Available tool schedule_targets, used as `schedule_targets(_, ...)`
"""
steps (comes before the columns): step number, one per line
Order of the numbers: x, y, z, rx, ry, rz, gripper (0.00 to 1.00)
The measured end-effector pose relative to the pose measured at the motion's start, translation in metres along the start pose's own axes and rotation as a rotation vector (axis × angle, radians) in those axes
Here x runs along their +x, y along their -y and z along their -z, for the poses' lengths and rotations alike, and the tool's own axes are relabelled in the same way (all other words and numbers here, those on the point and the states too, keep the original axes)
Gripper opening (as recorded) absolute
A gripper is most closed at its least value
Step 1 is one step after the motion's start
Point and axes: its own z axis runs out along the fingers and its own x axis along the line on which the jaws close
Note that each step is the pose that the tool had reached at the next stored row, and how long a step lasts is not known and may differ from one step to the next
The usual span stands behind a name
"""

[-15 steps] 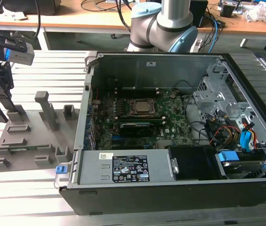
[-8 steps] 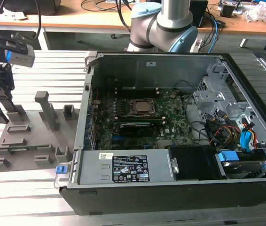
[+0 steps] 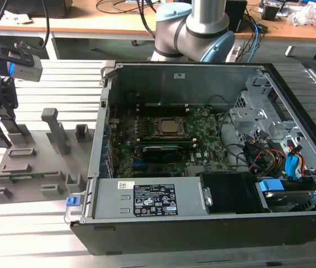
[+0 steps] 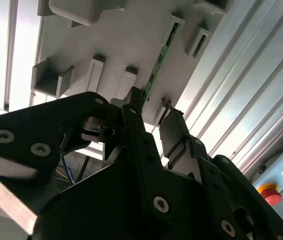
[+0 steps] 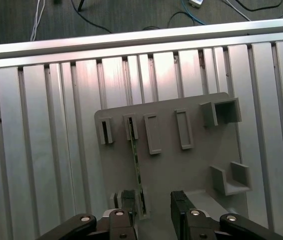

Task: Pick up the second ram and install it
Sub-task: 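Pick up the second ram and move it above second insertion slot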

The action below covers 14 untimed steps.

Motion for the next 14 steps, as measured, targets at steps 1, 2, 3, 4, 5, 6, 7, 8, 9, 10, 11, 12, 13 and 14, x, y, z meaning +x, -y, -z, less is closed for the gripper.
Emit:
schedule_targets(1, 0.0, 0.0, -0.0004, 0.0001, 0.0, 0.0, 0.42)
schedule_targets(2, 0.0, 0.0, -0.001, 0.0, 0.0, 0.0, 0.42)
schedule_targets(3, 0.0, 0.0001, -0.0013, 0.0001, 0.0, 0.0, 0.42)
schedule_targets(4, 0.0, 0.0001, -0.0017, 0.0, 0.0, 0.0, 0.42)
schedule_targets(5, 0.0001, 0.0001, -0.002, 0.0, 0.0, 0.0, 0.42)
schedule_targets(6, 0.0001, 0.0001, -0.0024, 0.0, 0.0, 0.0, 0.42)
schedule_targets(7, 0.0001, 0.0001, -0.0028, 0.0, 0.0, 0.0, 0.42)
schedule_targets(8, 0.0001, 0.0001, -0.0032, 0.0, 0.0, 0.0, 0.42)
schedule_targets(9, 0.0001, 0.0002, -0.0038, 0.0, 0.0, 0.0, 0.42)
schedule_targets(10, 0.0001, 0.0002, -0.0045, 0.0, 0.0, 0.0, 0.42)
schedule_targets(11, 0.0001, 0.0002, -0.0053, 0.0, 0.0, 0.0, 0.42)
schedule_targets(12, 0.0001, 0.0002, -0.0059, 0.0, 0.0, 0.0, 0.42)
schedule_targets(13, 0.0002, 0.0003, -0.0066, 0.0, 0.0, 0.0, 0.42)
schedule_targets(14, 0.0002, 0.0003, -0.0071, 0.0, 0.0, 0.0, 0.42)
